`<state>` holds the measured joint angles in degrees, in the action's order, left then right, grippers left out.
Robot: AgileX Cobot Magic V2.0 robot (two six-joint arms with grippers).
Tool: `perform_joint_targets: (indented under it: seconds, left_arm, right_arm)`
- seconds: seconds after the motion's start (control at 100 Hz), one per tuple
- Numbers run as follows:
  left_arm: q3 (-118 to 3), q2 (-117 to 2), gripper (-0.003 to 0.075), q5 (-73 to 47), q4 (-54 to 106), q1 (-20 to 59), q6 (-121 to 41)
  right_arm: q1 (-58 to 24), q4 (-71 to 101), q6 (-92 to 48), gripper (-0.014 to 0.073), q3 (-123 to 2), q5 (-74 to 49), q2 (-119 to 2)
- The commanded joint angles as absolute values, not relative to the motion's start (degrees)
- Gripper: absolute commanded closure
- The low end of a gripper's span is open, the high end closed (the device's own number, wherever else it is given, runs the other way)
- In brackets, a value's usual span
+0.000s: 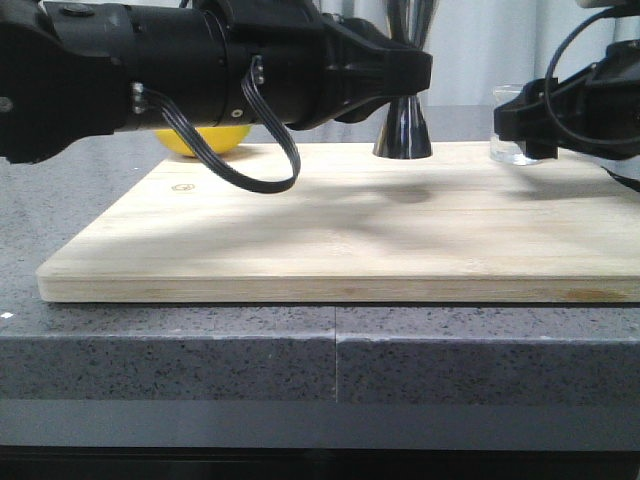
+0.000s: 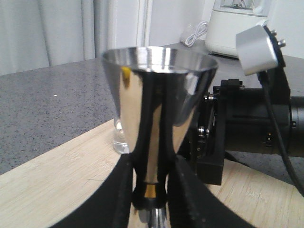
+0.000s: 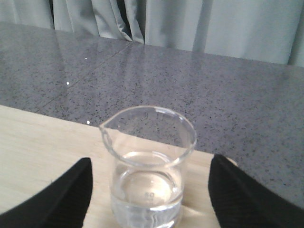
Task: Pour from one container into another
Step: 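Grasp the glass beaker with the right gripper and lift it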
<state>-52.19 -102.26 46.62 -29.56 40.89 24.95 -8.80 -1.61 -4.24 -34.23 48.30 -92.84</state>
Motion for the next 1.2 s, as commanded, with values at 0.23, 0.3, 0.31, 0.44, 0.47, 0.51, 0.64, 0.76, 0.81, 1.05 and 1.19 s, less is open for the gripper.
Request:
perform_joint_targets:
  seconds: [0.23, 0.3, 0.31, 0.44, 0.47, 0.51, 0.64, 0.76, 0.81, 1.05, 1.19]
  left_arm:
    - [-54.0, -99.6, 0.066, 51.8, -28.5, 40.9, 25.7]
    - [-54.0, -99.6, 0.066, 51.8, -28.8, 40.9, 25.7]
    - [-54.0, -99.6, 0.066, 51.8, -28.8, 40.9, 25.7]
    - [-54.0, -99.6, 0.066, 51.8, -29.0, 40.9, 25.7]
    - [-54.0, -99.6, 0.066, 51.8, -29.0, 40.9, 25.7]
    - [-54.0, -99.6, 0.066, 51.8, -29.0, 40.9, 25.7]
    - [-54.0, -99.6, 0.066, 51.8, -29.0, 40.9, 25.7]
    - [-54.0, -99.6, 0.066, 51.8, -29.1, 40.9, 25.7]
    - [-54.0, -99.6, 0.066, 51.8, -29.2, 40.9, 25.7]
    - [-54.0, -99.6, 0.066, 51.8, -29.2, 40.9, 25.7]
    - [-54.0, -99.6, 0.066, 51.8, -29.3, 40.9, 25.7]
  right_arm:
    - [-8.8, -1.9, -2.0, 0.0126, -38.1, 52.1, -94.1]
    - [-8.8, -1.9, -2.0, 0.0126, -38.5, 52.1, -94.8]
    - [-8.8, -1.9, -2.0, 0.0126, -38.6, 52.1, -94.8]
    - [-8.8, -1.9, -2.0, 0.0132, -39.2, 52.3, -95.7]
    - [-8.8, -1.9, -2.0, 0.0132, -39.4, 52.4, -95.8]
    - [-8.8, -1.9, -2.0, 0.0132, -39.7, 52.4, -96.2]
    - [-8.8, -1.9, -2.0, 0.0132, -39.9, 53.3, -97.4]
    - [-8.8, -1.9, -2.0, 0.0132, -39.9, 53.6, -98.1]
    - [-8.8, -1.9, -2.0, 0.0132, -39.9, 53.6, -98.1]
    - [-8.8, -1.9, -2.0, 0.0132, -39.9, 55.8, -98.1]
    - [-8.8, -1.9, -2.0, 0.0134, -39.9, 55.9, -98.1]
